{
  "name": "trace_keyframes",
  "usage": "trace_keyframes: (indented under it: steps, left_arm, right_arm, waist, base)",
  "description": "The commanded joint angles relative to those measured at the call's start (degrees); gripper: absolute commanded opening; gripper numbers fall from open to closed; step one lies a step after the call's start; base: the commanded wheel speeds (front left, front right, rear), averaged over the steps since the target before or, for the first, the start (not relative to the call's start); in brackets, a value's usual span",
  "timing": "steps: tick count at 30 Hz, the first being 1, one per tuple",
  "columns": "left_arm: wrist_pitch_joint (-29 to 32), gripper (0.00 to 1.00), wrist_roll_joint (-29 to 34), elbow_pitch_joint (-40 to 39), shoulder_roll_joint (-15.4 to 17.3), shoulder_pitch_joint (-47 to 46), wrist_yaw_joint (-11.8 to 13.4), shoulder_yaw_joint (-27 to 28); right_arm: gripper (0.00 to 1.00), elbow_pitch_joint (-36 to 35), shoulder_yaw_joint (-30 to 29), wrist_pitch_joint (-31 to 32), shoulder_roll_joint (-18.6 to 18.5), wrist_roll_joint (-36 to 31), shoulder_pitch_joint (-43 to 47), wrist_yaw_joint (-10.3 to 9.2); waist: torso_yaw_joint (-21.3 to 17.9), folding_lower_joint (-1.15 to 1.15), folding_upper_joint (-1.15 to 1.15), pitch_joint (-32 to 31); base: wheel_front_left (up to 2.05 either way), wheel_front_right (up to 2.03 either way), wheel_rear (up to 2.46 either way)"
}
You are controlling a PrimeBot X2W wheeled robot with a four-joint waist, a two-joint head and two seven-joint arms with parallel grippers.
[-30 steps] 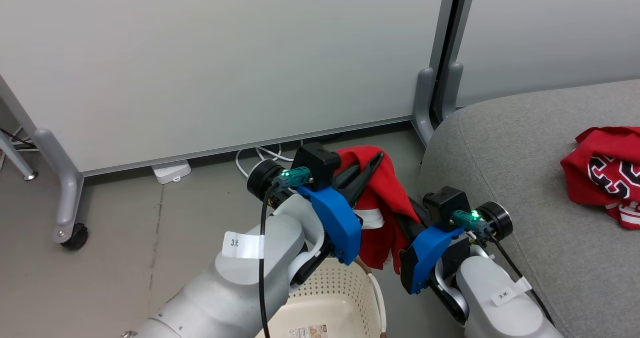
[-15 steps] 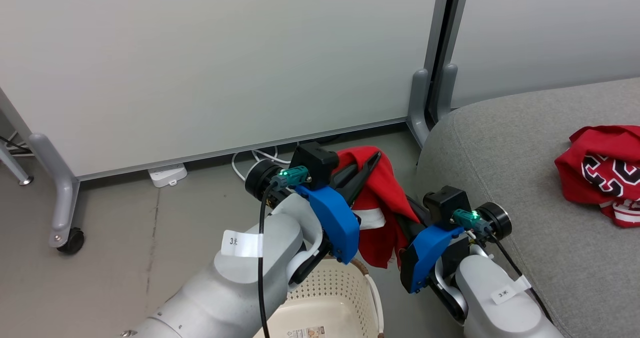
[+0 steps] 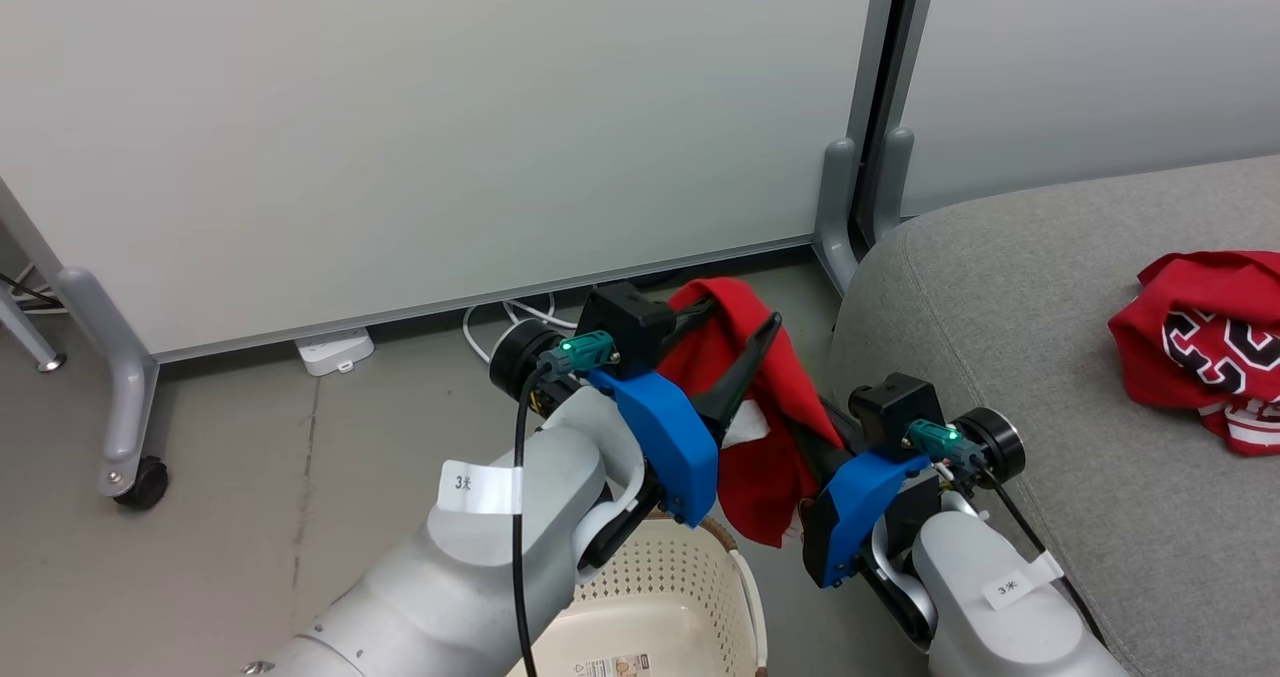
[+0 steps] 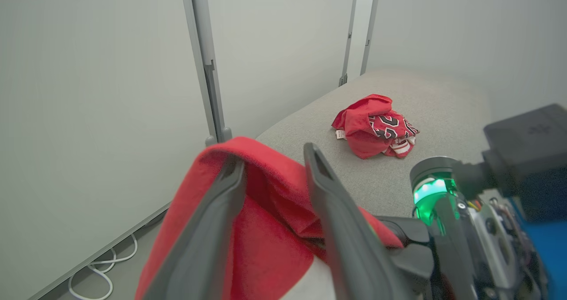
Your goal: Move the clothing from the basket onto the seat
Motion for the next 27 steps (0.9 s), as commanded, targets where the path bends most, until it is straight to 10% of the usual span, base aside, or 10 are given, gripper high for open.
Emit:
trace_keyframes:
  steps: [1, 10, 27]
  left_arm:
    - [-0.43, 1.00, -0.13, -0.14, -0.06, -0.40, -0.18, 0.19]
    - [-1.47, 1.00, 1.13, -3.80, 2.98, 5.18, 1.01, 3.61]
    - [-1.52, 1.00, 19.43, -25.75, 12.24, 34.23, 1.56, 29.76]
  right_arm:
    - [0.00, 0.12, -0.04, -0.40, -0.11, 0.22, -0.53, 0.01]
    - [0.00, -0.06, -1.39, -1.01, -0.11, -0.27, -0.61, 0.01]
    - [0.00, -1.80, -7.80, -1.29, -0.10, -3.40, 0.76, 0.01]
  waist:
    - [0.06, 0.00, 0.00, 0.00]
    - [0.22, 0.00, 0.00, 0.64]
    - [1.17, 0.00, 0.00, 2.09]
  base:
    - [0.00, 0.00, 0.00]
    - [0.00, 0.00, 0.00]
    - [0.00, 0.00, 0.00]
